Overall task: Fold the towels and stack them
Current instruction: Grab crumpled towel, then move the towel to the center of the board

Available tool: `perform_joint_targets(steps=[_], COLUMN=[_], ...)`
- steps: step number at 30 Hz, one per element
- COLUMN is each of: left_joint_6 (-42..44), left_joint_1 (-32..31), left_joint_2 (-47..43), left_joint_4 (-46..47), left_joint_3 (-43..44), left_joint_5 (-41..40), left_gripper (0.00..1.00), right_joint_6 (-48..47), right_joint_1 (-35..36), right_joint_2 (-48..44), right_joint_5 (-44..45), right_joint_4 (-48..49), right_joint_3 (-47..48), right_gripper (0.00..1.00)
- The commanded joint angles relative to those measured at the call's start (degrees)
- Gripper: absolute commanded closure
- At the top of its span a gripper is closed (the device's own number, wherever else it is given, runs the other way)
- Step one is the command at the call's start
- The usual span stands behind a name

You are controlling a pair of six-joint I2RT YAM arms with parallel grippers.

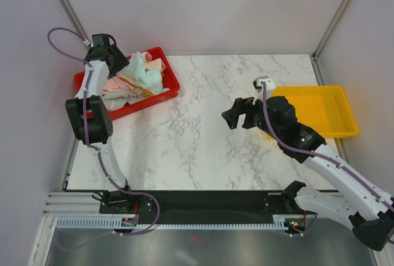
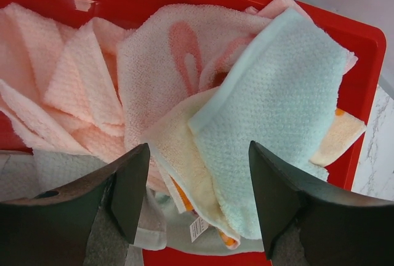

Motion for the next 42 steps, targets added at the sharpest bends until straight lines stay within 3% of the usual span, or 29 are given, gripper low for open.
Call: perform_joint_targets(steps=[1,7,11,12,13,15,16,17,21,26,29,32,35,37,38,42], left_joint_6=[4.3,6.7,5.1,5.2,5.3,5.6,5.8,6.5,8.7,13.3,12.8,7.7,3.1,-1.4,-3.4,-10.8], left_joint_1=[-1.5,-5.6,-5.9,-5.9,-5.8,-6.1,-6.2,-6.4,-7.4,-14.7,-17.3,-19.3,-26.7,-34.3,-36.6,-46.2], left_joint_2=[-1.6,1.7,5.2,5.8,6.1,6.1,5.8,5.2,-5.1,-19.9,-28.9,-39.0,-49.5,-53.5,-56.6,-58.6], left_joint_4=[2.7,2.5,2.8,2.8,2.7,2.7,2.8,2.7,2.5,0.8,-0.2,1.3,6.6,10.8,12.8,23.9], left_joint_3=[3.1,3.6,3.6,4.3,4.9,6.4,7.0,7.7,9.4,7.1,1.0,-10.5,-31.9,-42.1,-51.5,-69.9], left_joint_5=[-3.2,-3.8,-2.8,-2.4,-2.1,-0.4,0.2,1.1,5.1,6.1,8.1,17.8,24.5,24.5,24.1,20.4], left_gripper=[0.26,0.23,0.34,0.4,0.57,0.73,0.92,0.98,0.98,0.98,0.98,0.98,0.98,0.98,0.98,0.98], right_joint_6=[-1.5,-2.1,-2.5,-2.7,-2.8,-2.9,-2.8,-2.6,-1.9,-1.6,-1.6,-1.2,-0.7,0.6,1.3,2.8], right_joint_1=[0.0,0.0,0.0,0.0,0.0,0.0,0.0,0.0,-0.1,0.0,0.0,-0.1,-0.1,-0.1,0.0,0.0], right_joint_2=[0.7,2.9,3.6,3.5,3.5,3.3,3.4,3.4,2.8,0.0,-2.5,-4.7,-6.0,-6.2,-6.1,-4.2], right_joint_5=[0.4,1.5,1.1,1.1,1.4,1.7,1.7,1.7,1.3,5.8,7.9,9.9,10.9,10.7,10.3,5.6], right_joint_4=[2.6,3.7,3.7,3.6,3.7,3.6,3.7,3.7,2.2,-2.6,-5.1,-6.8,-8.2,-8.6,-8.6,-7.7], right_joint_3=[-0.3,-1.7,-1.1,-1.0,-1.0,-0.5,-0.4,0.0,1.5,4.6,4.1,3.7,2.7,0.7,0.0,-3.5], right_gripper=[0.04,0.04,0.04,0.04,0.05,0.05,0.05,0.05,0.05,0.06,0.06,0.06,0.06,0.06,0.06,0.06])
